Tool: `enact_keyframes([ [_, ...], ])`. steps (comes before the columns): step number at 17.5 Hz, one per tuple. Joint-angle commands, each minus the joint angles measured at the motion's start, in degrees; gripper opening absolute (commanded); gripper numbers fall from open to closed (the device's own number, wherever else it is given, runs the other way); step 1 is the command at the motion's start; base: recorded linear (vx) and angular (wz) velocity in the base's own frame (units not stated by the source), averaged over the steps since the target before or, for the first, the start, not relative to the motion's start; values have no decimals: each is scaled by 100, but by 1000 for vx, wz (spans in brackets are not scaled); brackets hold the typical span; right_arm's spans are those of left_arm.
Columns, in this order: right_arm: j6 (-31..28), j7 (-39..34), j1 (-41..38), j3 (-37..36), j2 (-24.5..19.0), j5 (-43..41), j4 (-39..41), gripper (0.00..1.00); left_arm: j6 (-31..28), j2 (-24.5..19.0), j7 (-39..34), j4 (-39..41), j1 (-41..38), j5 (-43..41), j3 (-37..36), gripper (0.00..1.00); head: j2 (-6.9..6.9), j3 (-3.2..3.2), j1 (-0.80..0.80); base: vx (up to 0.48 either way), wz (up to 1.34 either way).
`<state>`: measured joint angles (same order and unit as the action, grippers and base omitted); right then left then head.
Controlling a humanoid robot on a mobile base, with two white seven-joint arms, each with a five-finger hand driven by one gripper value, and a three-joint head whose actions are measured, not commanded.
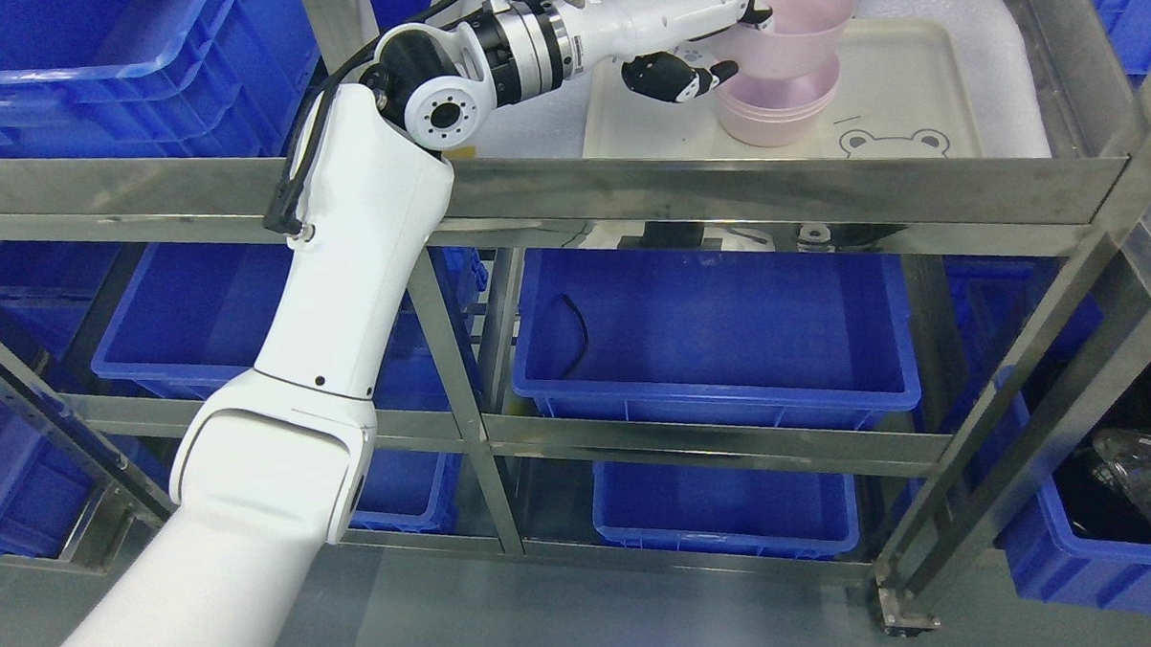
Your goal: Stack pink IKEA bowl on shelf middle layer
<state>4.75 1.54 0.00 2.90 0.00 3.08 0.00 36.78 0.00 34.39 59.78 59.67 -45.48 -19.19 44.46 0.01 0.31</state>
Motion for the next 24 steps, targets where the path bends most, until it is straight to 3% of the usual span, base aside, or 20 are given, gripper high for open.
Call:
enact_keyframes([
  [1, 0, -5, -132, 0, 100, 0, 100, 100, -285, -100, -2, -660, 272, -136, -208, 5, 0, 0, 0, 9, -146],
  [13, 0, -5, -132, 0, 100, 0, 100, 100, -452, -100, 51, -898, 378, -549, -322, 19, -1, 0, 0, 8, -103],
  [16, 0, -5, -132, 0, 100, 0, 100, 100, -575, -100, 42, -898, 378, -628, -322, 46, -1, 0, 0, 1, -6],
  [21, 0, -5, -132, 0, 100, 0, 100, 100, -593, -100, 33, -898, 387, -629, -208, 66, -2, 0, 0, -5, 26],
  [24, 0, -5, -132, 0, 100, 0, 100, 100, -593, -100, 50, -827, 571, -559, 326, 80, -2, 0, 0, -2, 12],
])
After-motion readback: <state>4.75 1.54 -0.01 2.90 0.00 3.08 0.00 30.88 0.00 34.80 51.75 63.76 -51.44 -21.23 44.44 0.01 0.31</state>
